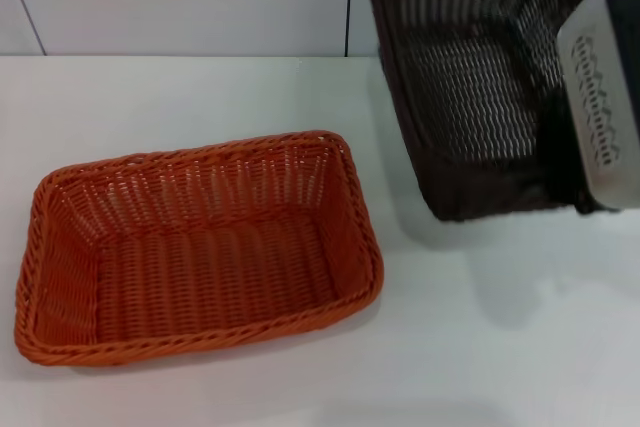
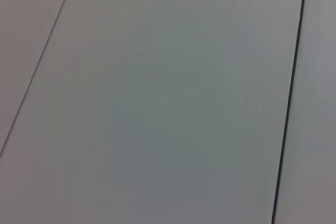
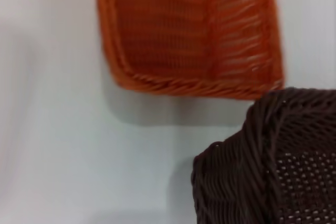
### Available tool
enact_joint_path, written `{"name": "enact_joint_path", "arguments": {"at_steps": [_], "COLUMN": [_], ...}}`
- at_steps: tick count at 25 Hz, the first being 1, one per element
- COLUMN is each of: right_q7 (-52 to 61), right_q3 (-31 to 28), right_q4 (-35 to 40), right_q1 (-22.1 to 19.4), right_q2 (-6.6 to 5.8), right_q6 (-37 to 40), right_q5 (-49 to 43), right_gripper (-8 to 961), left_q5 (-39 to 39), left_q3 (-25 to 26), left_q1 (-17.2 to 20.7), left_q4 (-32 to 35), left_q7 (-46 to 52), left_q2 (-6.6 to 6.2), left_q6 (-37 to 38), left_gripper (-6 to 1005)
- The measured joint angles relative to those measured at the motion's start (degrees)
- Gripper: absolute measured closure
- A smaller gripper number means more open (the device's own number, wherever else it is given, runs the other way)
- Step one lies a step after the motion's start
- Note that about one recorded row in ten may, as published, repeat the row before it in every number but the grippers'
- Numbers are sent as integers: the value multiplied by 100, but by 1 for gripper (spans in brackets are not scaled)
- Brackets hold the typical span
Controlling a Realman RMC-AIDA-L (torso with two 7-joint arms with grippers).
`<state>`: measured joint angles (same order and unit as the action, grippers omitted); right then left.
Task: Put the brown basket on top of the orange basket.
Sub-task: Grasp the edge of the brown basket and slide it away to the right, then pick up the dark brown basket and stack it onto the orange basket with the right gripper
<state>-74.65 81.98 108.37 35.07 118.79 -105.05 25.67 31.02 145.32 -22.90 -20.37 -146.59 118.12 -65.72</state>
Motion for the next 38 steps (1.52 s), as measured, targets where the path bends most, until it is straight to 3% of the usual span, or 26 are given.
{"name": "enact_joint_path", "arguments": {"at_steps": [2, 11, 12, 18, 22, 27, 31, 34, 38], "right_q7": [-20, -719, -957, -1484, -1767, -2376, -2787, -3462, -4407], "right_q3": [117, 316, 289, 262, 162, 136, 127, 15, -176], "right_q4": [368, 381, 256, 139, 104, -44, -187, -332, -701], "right_q1": [115, 652, 833, 1155, 1304, 1326, 1329, 1231, 1126], "right_q2": [-16, -52, -121, -261, -255, -216, -261, -300, -264], "right_q6": [-83, -164, -166, -148, -130, -112, -121, -136, -109], "right_q5": [-48, 251, 517, 1166, 1491, 1771, 1919, 2004, 1993], "right_gripper": [827, 827, 827, 828, 828, 828, 828, 827, 827], "left_q5": [0, 0, 0, -1, -4, -7, -9, -9, -36], "left_q3": [-3, -4, -4, 52, 39, 7, 8, 30, 56], "left_q1": [-15, -69, -80, -159, -156, -117, -140, -162, -163], "left_q4": [25, 190, 223, 497, 563, 547, 540, 563, 699], "left_q7": [1, 12, 12, 9, 19, 62, 60, 39, 33], "left_q2": [4, 28, 28, 33, 41, 17, 18, 34, 46], "left_q6": [-63, -122, -143, -396, -635, -797, -818, -928, -1117], "left_gripper": [236, 236, 236, 236, 236, 236, 236, 236, 236]}}
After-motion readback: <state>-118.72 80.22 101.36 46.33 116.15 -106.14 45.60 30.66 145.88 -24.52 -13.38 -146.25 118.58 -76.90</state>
